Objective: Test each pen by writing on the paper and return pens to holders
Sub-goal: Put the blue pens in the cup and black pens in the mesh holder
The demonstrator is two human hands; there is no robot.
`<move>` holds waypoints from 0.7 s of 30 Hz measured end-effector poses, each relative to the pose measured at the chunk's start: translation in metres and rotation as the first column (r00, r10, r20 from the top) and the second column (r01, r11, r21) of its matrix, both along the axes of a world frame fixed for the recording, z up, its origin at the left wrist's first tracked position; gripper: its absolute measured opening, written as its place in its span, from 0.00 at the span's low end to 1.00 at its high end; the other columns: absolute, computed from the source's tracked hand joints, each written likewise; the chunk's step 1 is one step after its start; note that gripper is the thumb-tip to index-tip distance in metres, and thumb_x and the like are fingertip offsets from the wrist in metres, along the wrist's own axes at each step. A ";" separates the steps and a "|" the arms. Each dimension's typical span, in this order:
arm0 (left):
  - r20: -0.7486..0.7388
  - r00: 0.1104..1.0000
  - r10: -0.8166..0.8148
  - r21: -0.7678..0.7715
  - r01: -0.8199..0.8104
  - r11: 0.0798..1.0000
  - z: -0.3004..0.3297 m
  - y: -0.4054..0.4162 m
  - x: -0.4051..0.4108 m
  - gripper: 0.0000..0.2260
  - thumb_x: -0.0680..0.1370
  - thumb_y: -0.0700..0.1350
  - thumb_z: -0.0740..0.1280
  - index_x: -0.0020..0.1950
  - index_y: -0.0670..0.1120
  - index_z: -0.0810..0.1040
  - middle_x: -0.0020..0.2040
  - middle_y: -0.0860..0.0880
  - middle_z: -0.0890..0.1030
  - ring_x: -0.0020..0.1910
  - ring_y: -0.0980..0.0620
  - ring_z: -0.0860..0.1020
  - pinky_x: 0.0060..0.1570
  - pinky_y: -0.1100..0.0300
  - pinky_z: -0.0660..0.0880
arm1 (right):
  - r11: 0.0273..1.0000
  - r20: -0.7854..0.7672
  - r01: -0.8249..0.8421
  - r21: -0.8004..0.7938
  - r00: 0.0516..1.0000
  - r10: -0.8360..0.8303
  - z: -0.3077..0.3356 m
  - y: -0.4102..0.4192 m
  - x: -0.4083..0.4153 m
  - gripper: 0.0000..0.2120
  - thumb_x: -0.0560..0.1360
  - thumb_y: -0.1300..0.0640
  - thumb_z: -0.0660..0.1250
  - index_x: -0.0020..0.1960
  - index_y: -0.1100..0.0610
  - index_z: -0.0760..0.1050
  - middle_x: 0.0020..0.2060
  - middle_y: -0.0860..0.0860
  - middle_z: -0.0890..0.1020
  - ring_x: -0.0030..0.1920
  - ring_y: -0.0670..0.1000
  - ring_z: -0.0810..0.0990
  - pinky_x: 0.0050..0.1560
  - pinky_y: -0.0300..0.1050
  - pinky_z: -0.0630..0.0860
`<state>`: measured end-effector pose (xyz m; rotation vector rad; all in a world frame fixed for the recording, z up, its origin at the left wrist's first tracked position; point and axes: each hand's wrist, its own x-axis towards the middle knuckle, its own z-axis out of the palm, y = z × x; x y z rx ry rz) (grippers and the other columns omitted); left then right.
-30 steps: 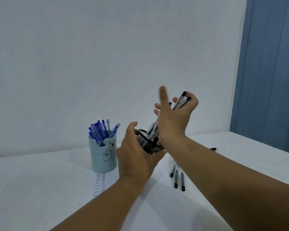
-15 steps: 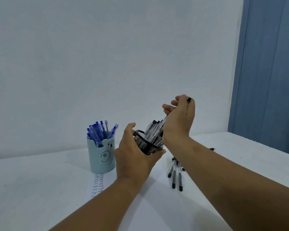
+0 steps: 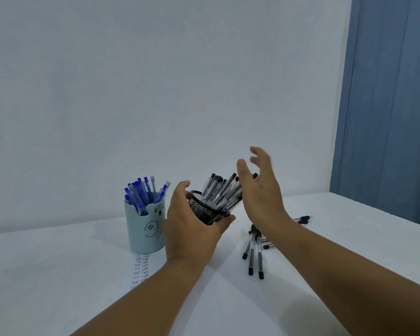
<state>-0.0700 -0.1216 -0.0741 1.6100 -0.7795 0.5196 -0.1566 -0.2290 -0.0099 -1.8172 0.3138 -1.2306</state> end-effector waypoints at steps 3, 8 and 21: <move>0.008 0.998 -0.057 -0.010 0.057 0.998 -0.001 0.000 -0.003 0.49 0.57 0.62 0.84 0.71 0.61 0.61 0.56 0.67 0.71 0.57 0.55 0.78 0.60 0.47 0.77 | 0.983 -0.083 0.027 -0.179 0.996 -0.043 -0.005 0.000 0.006 0.14 0.84 0.52 0.59 0.59 0.58 0.80 0.57 0.50 0.82 0.57 0.47 0.78 0.58 0.40 0.74; -0.050 0.985 -0.163 -0.090 0.158 0.983 0.004 0.002 -0.011 0.47 0.60 0.59 0.83 0.72 0.58 0.62 0.59 0.61 0.72 0.55 0.72 0.74 0.48 0.75 0.74 | 0.982 0.069 -0.104 -0.159 0.991 0.116 -0.004 0.004 0.005 0.28 0.80 0.53 0.67 0.75 0.41 0.59 0.75 0.33 0.60 0.71 0.40 0.70 0.67 0.38 0.69; -0.288 0.914 -0.287 -0.021 0.293 0.956 0.003 -0.004 -0.009 0.39 0.64 0.55 0.83 0.68 0.55 0.66 0.55 0.59 0.81 0.48 0.73 0.78 0.40 0.78 0.73 | 0.952 -0.269 -0.144 -0.271 0.961 0.069 0.009 -0.002 0.011 0.10 0.75 0.44 0.72 0.55 0.42 0.79 0.59 0.36 0.79 0.54 0.40 0.79 0.56 0.41 0.72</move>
